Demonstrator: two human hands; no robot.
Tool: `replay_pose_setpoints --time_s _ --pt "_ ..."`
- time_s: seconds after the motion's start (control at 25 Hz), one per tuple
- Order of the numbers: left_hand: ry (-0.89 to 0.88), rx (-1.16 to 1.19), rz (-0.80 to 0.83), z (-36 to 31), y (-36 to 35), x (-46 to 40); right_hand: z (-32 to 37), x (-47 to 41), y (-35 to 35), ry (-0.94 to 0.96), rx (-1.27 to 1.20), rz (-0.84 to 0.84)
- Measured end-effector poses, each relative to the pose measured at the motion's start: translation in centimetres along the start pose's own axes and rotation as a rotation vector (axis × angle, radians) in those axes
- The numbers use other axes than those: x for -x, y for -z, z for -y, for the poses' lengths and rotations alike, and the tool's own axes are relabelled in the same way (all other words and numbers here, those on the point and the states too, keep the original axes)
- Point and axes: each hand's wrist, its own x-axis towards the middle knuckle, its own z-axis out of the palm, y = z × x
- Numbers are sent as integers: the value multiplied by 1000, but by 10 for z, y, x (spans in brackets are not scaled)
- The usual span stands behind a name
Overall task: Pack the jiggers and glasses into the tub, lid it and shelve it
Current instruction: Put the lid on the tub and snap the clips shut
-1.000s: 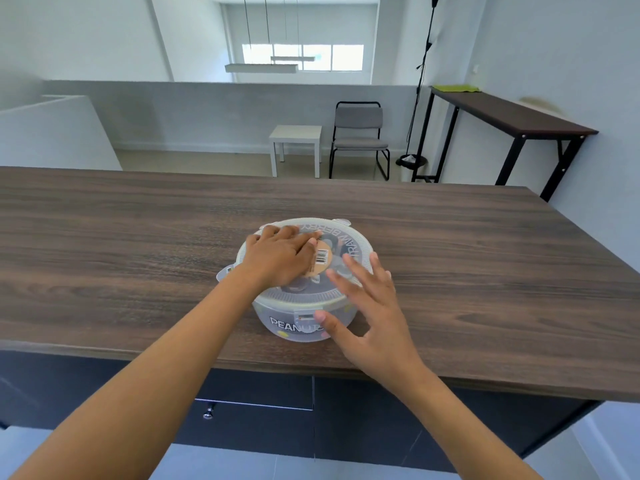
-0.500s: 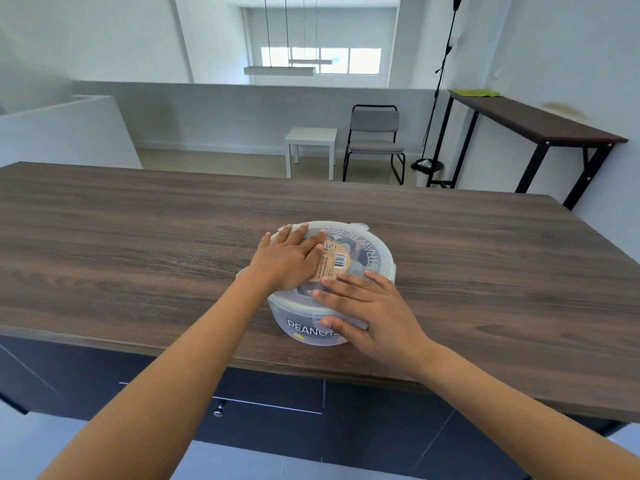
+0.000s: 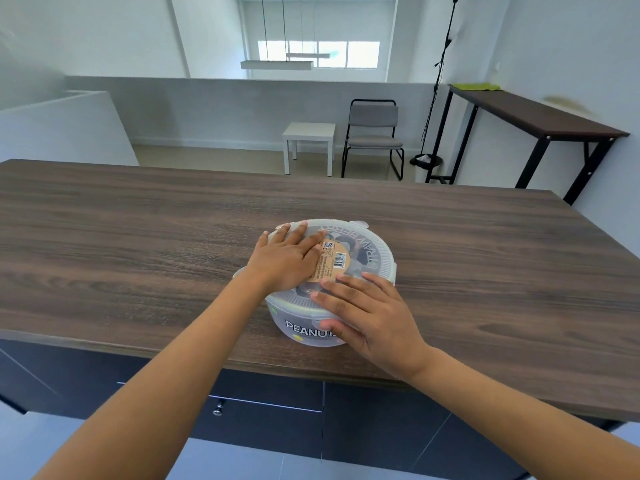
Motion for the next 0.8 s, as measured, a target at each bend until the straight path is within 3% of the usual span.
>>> replay_pose_setpoints --time_s 0.16,0.24,0.32,0.4,0.56,0.8 --pt "-19 111 -111 -4 2 5 -22 -19 17 -100 -171 115" --pt "6 354 -287 -2 7 6 -42 -38 24 -193 -202 311" --pt "74 538 -432 9 14 5 -56 -50 22 -156 -150 586" --pt "143 518 -423 24 20 2 -60 -54 17 -98 -127 750" --pt "193 534 -235 31 22 -8 -61 -54 10 -74 -139 797" --pt "184 424 -263 28 20 -21 -60 -56 7 -94 -152 789"
